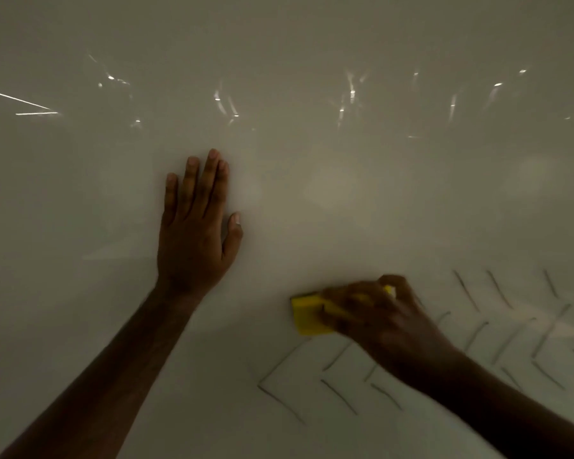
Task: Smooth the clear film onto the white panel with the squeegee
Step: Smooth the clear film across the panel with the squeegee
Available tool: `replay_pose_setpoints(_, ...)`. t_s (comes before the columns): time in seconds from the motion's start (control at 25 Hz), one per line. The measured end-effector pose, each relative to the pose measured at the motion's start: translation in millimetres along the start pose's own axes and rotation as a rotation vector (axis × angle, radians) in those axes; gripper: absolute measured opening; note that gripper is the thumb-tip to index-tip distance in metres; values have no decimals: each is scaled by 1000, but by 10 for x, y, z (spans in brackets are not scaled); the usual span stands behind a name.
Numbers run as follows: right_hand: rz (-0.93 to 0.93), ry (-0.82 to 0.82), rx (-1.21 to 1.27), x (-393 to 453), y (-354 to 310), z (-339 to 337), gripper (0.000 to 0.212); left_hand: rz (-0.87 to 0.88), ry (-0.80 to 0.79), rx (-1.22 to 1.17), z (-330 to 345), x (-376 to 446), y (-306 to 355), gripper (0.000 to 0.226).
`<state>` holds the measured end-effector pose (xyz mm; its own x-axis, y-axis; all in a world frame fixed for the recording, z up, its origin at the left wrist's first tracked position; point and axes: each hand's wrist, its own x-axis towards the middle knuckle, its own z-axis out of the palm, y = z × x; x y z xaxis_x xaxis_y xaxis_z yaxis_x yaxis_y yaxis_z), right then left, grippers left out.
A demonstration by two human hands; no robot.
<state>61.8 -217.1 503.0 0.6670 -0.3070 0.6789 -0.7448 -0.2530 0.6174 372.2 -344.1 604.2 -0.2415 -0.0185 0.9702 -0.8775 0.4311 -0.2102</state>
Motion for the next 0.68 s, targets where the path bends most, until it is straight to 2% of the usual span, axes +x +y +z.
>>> replay_pose_setpoints(0.12, 149, 80, -47, 326, 348, -190, 44, -15, 3, 5, 22, -30, 19, 70)
replay_pose_setpoints(0.2, 225, 131, -38, 585, 324, -169, 41, -18, 3, 10, 31, -50, 26, 71)
replay_pose_setpoints(0.32, 175, 116, 23, 545, 80, 10, 38, -23, 11, 16, 32, -89, 43, 71)
replay_pose_setpoints(0.52, -40, -22, 25, -427, 10, 90, 41, -21, 6, 18, 33, -155, 48, 71)
replay_pose_setpoints(0.6, 1, -18, 17, -603, 259, -46, 40, -23, -3, 13, 40, -171, 63, 72)
replay_pose_setpoints(0.68, 126, 32, 11, -510, 560, -217, 35, -18, -20, 22, 52, -177, 88, 73)
